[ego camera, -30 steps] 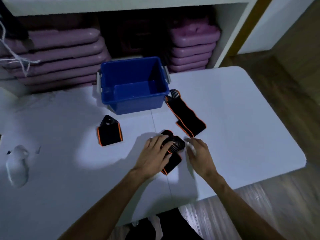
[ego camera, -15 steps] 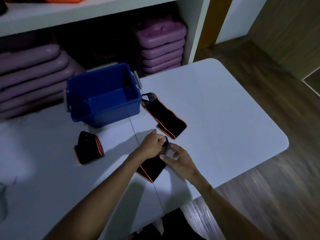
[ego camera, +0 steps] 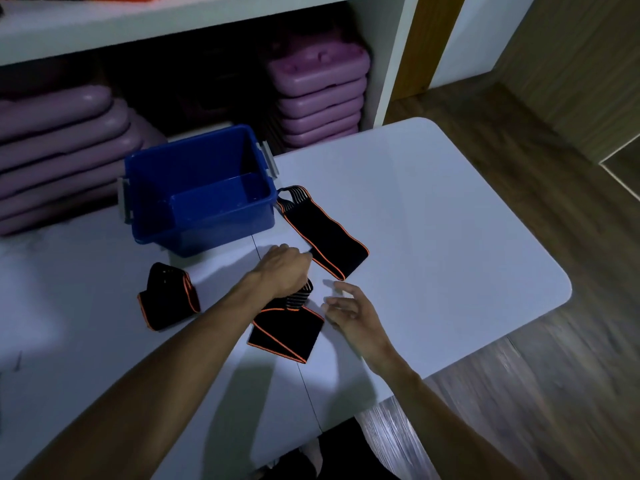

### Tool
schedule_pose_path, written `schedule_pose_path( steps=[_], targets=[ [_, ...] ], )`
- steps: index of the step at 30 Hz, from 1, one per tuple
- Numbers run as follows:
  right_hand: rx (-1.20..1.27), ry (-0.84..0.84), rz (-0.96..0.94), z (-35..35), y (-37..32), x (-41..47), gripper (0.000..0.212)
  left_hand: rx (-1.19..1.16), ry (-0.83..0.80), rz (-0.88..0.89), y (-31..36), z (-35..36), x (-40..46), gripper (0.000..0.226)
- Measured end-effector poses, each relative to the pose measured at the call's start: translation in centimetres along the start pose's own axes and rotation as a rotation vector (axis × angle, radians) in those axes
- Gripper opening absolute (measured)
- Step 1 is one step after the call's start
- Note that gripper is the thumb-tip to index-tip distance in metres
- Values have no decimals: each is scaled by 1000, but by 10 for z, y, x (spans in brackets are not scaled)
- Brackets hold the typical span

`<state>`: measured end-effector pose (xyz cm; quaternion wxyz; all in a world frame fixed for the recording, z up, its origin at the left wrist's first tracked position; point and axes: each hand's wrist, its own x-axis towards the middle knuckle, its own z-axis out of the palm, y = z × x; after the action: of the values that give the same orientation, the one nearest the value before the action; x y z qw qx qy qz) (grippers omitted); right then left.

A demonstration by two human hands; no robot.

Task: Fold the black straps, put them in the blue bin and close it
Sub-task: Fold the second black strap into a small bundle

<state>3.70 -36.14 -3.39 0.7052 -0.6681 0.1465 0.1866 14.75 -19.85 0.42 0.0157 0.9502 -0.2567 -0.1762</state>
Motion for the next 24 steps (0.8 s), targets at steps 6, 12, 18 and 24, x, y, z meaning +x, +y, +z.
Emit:
schedule_pose_path(
  steps=[6,12,18,24],
  targets=[
    [-129,-23,-50,26,-6,11,39,39,-202,-44,-11,-8,-8,38],
    [-365,13,-127,18,-1,10,34,-19,-211,25,-17,12,-11,23],
    [-450,-68,-65,25,-7,1,64,-479,-99,-102,-23,-14,-17,10],
    [-692,-142,-164,84,-29,5,49,-1051,238,-621,-54,-72,-31,16]
  ],
)
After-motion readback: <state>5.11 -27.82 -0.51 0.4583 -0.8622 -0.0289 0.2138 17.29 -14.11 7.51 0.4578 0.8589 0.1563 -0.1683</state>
